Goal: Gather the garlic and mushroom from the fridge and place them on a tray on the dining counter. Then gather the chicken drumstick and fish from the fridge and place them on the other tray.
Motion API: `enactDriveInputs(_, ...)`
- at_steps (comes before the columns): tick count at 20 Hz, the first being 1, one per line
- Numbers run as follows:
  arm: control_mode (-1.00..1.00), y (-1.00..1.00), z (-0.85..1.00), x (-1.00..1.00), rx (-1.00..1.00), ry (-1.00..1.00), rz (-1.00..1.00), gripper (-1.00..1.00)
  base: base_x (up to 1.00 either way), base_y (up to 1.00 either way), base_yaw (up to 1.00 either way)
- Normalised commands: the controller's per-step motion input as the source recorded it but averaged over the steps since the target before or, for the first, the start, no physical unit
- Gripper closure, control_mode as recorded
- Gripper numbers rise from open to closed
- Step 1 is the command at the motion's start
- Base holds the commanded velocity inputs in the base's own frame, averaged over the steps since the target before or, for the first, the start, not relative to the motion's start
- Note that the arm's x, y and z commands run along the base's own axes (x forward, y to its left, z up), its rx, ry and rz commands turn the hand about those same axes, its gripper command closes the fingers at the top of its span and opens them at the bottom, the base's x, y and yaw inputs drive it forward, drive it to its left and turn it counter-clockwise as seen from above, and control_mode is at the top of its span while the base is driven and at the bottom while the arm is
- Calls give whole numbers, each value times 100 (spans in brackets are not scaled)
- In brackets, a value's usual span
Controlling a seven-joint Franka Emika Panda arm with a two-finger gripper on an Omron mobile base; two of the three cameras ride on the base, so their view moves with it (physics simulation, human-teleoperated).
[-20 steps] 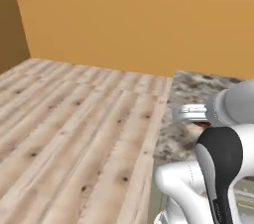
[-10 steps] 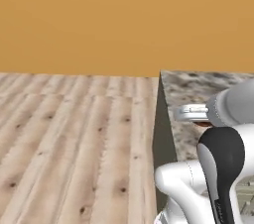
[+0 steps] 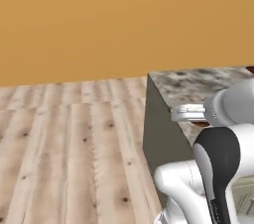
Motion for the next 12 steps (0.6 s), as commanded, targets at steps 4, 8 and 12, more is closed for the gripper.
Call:
enactDriveInputs(4, 100, 0, 0, 0, 0, 0, 0, 100, 85, 70, -34)
enactDriveInputs(8, 100, 0, 0, 0, 0, 0, 0, 100, 26, 85, -34)
enactDriveInputs(12, 100, 0, 0, 0, 0, 0, 0, 100, 25, 92, -30)
